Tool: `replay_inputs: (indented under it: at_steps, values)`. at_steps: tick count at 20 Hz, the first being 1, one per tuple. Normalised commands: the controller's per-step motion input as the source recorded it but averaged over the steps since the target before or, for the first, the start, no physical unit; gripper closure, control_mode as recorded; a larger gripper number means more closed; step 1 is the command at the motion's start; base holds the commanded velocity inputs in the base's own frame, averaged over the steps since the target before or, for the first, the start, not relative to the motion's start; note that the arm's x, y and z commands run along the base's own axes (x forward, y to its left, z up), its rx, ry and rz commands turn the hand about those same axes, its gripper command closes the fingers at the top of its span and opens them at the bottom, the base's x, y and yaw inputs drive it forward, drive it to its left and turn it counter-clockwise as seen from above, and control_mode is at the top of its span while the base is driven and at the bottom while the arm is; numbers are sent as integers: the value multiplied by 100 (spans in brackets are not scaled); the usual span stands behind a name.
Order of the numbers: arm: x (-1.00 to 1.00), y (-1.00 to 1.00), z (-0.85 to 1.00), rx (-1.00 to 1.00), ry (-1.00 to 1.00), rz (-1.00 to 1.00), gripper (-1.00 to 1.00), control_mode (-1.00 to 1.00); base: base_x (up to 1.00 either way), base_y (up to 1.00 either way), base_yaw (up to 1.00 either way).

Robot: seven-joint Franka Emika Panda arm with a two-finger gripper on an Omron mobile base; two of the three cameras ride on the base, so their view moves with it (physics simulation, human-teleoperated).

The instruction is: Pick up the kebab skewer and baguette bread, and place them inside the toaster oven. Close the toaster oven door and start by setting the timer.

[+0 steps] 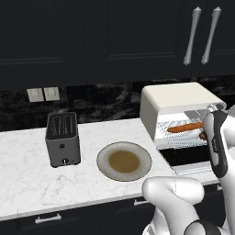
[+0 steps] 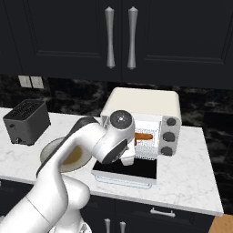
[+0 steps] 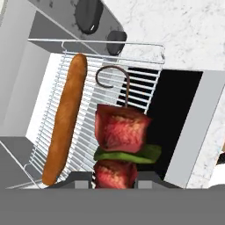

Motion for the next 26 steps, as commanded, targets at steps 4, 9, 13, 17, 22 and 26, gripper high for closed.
replay_inputs:
  at_steps: [4, 9, 13, 17, 22, 26]
  values:
    - [53, 0, -5, 1, 0, -7, 100, -100, 0, 0, 0]
    - [28, 0, -27, 6, 0, -10, 100, -100, 0, 0, 0]
    - [34, 0, -40, 0, 0, 0, 100, -100, 0, 0, 0]
    - [24, -2, -39, 1, 0, 0, 100, -100, 0, 0, 0]
    - [25, -8, -25, 3, 0, 0, 100, -100, 0, 0, 0]
    - [40, -10, -3, 5, 0, 0, 100, -100, 0, 0, 0]
